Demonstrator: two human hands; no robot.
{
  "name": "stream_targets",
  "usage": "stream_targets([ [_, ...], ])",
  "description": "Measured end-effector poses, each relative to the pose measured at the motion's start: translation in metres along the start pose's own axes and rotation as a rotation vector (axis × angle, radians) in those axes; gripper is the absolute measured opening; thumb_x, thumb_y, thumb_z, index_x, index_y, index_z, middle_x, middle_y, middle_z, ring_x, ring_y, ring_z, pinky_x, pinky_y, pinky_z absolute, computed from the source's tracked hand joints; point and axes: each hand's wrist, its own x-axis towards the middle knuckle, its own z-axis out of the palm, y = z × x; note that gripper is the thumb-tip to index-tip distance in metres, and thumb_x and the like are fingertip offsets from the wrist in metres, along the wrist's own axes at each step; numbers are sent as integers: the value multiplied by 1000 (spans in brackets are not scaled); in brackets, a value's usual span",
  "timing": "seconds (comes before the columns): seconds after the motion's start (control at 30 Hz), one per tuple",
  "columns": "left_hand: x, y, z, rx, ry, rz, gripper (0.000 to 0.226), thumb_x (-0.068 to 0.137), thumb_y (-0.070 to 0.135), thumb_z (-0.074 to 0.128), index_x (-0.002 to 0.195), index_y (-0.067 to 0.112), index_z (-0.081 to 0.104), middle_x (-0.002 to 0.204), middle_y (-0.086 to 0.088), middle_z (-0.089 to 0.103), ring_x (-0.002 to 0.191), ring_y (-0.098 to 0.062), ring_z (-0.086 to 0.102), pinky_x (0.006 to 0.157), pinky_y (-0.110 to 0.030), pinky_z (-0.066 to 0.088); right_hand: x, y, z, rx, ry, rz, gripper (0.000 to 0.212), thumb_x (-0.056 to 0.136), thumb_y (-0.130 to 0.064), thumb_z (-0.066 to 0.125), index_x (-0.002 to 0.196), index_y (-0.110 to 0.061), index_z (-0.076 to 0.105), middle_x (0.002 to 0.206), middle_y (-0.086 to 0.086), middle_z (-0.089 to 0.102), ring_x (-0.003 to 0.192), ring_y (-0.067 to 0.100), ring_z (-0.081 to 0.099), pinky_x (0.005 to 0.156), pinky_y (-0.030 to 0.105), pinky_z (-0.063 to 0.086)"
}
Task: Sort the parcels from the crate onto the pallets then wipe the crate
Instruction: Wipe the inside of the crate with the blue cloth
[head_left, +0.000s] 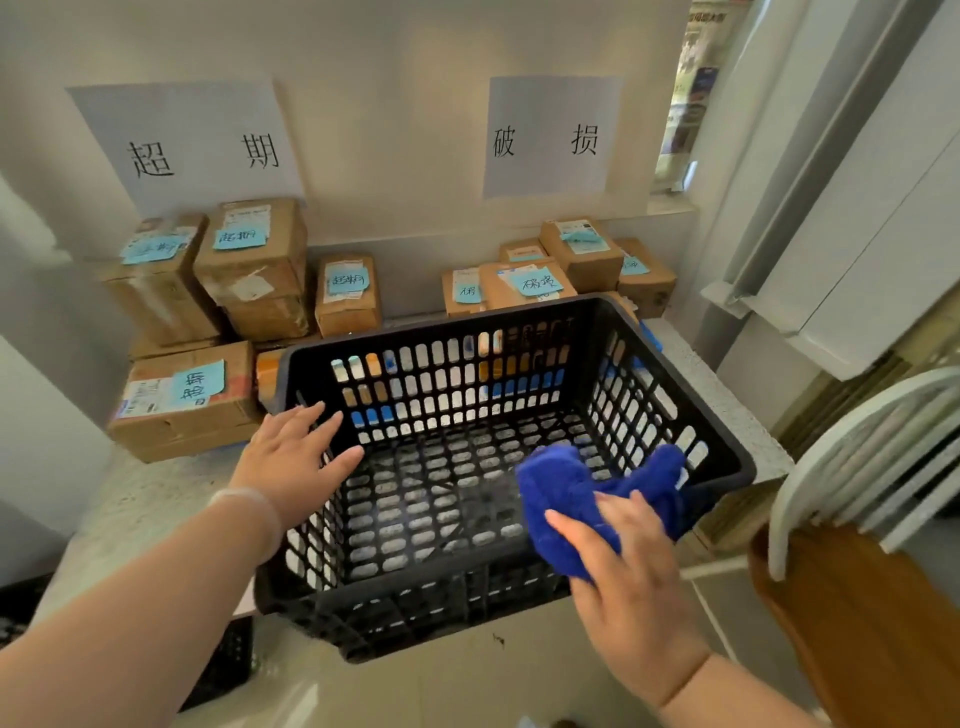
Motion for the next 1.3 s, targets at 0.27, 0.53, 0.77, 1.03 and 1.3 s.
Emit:
stream_targets([
  [0.27,1,-12,-3,-247,72,111,53,100,48,38,149,27,38,154,5,36,145,-17,21,122,-40,2,30,-104,39,-61,-152,-264,53,80,-35,56,132,-29,54,126,4,57,117,26,50,106,47,41],
  [0.53,-31,-31,-2,-299,-20,172,58,100,48,41,153,29,28,161,10,16,150,-11,0,121,-36,2,13,-41,-1,-170,-125,-136,72,67,-19,84,132,-24,54,127,10,56,118,30,51,99,50,49],
  [0.77,-84,-31,16,-511,-114,172,64,100,51,30,155,33,2,159,16,-19,144,-5,-25,119,-35,-8,15,-103,36,-117,-99,-103,77,57,-11,90,127,-22,63,121,10,62,121,34,47,97,60,47],
  [1.03,-92,-39,-8,-1104,-119,67,46,103,42,35,149,34,32,148,14,34,140,-5,25,117,-29,17,53,-198,57,251,-205,-194,46,81,-23,71,124,-28,58,119,-1,61,104,19,59,92,30,48],
  [1.3,-145,-36,-5,-913,368,223,41,87,55,45,127,49,52,127,27,49,122,6,43,99,-11,32,69,-212,36,841,-276,217,38,96,-18,58,119,-42,42,122,-14,54,109,-10,49,88,4,37],
])
